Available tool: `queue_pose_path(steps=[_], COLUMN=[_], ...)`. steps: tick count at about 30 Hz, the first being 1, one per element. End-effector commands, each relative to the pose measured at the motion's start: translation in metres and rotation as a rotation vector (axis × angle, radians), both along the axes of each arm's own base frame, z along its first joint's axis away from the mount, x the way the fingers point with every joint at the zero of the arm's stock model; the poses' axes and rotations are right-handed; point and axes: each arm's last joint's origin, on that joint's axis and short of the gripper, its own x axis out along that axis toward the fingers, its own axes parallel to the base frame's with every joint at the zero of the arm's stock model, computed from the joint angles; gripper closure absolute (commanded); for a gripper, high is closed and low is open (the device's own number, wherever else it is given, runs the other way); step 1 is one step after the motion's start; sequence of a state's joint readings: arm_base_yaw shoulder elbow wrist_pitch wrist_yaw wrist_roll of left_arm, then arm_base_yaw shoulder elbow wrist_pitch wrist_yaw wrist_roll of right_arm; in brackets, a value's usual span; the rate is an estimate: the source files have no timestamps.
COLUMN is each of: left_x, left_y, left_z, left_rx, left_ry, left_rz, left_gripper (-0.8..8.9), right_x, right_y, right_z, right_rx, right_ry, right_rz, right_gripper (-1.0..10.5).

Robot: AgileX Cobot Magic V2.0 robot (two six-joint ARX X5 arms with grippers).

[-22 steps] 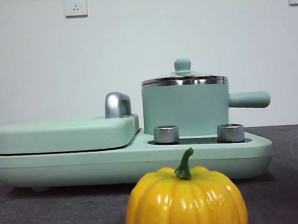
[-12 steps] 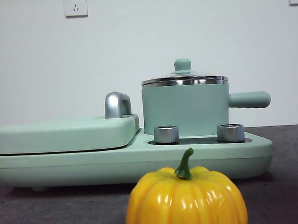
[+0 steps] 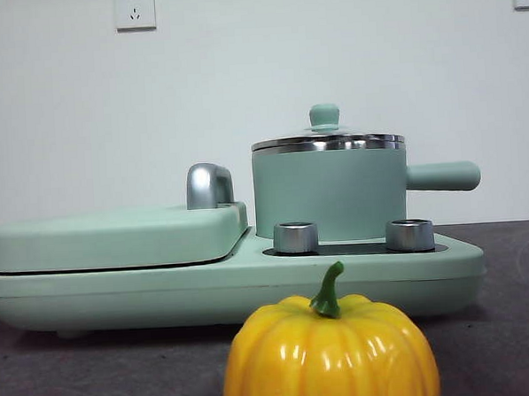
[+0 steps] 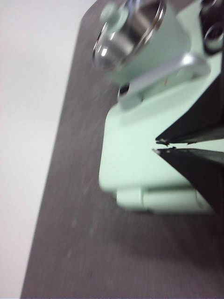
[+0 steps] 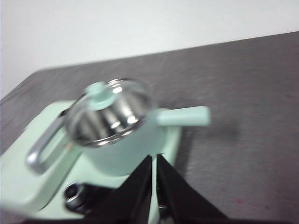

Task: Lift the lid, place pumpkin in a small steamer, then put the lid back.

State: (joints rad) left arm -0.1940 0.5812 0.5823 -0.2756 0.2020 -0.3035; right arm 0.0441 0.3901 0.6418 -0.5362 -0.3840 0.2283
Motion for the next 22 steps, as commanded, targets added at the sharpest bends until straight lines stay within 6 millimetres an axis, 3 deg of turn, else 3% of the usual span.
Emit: queue_pose_path(steps=[1, 9, 18, 20, 22], left_x=[0.009, 0.03, 0.033, 0.033, 0.033], left_y=[-0.006, -0.03, -0.035, -0.035, -0.035], left_z=[0.02, 0.057, 0.062, 0.061, 0.061], left_rx=[0.023, 0.081, 0.083, 0.083, 0.083], left_ry=[-0.006, 0.016, 0.01, 0.013, 0.013], left_rz=[-0.08, -0.327, -0.364, -0.364, -0.364], left_gripper=[7.98, 7.98, 7.75, 7.15, 5.92], right_x=[0.004, 0.018, 0.026, 0.025, 0.025], right_y=[0.002, 0.006, 0.006, 0.006, 0.006], right_z=[0.018, 0.047, 0.049, 0.049, 0.049], right_rx=[-0.077, -0.159, -0.156, -0.154, -0.154], right_ry=[-0.01, 0.044, 0.066, 0.067, 0.067], right_rz=[0.093, 0.265, 0.268, 0.268, 0.268], right_gripper=[9.4, 9.4, 9.3, 9.1, 8.0])
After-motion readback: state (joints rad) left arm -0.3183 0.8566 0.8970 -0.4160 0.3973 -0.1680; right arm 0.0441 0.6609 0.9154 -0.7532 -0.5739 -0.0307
